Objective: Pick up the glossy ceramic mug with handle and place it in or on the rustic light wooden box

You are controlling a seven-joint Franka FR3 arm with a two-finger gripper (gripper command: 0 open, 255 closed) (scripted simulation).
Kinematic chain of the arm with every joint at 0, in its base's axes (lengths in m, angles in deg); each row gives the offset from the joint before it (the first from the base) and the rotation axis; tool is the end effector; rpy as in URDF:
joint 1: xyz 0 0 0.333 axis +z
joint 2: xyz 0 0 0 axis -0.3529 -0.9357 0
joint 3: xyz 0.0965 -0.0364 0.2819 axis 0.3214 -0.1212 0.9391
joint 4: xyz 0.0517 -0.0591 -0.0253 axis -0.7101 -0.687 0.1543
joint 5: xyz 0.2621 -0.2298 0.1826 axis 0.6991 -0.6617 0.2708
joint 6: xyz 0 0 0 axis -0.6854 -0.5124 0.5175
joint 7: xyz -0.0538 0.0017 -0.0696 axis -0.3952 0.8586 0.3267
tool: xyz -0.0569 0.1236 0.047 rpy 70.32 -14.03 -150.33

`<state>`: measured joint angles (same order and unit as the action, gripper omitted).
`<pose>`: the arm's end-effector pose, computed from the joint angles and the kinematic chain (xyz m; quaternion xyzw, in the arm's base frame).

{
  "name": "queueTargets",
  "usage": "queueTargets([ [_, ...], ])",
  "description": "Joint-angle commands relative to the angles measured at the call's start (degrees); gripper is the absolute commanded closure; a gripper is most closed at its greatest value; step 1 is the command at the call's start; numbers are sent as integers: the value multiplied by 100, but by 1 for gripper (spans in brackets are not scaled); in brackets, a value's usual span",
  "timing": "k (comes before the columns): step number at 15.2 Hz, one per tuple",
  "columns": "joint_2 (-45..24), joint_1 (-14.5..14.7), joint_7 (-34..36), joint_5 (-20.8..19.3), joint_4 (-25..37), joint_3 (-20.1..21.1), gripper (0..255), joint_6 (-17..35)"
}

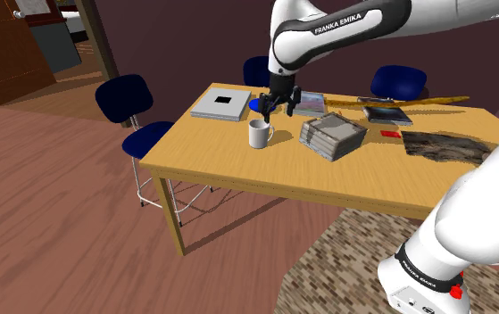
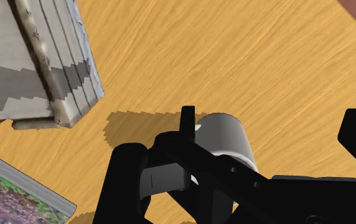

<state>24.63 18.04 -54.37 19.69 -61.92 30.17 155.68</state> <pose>0.5360 0.0025 0.4203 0.9909 -0.1303 0.0169 0.0288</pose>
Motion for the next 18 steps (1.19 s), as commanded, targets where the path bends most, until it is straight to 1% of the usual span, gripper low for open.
queueTargets([
  [1, -470, 1, 133, -35, 367, 15, 0, 106],
  [6, -1579, 7, 386, -117, 1284, -8, 0, 294],
  [11, -2735, 31, 590, -169, 2442, -64, 0, 294],
  [12, -2820, 33, 602, -170, 2535, -69, 0, 286],
  [18, -3002, 22, 617, -192, 2337, -83, 0, 666],
])
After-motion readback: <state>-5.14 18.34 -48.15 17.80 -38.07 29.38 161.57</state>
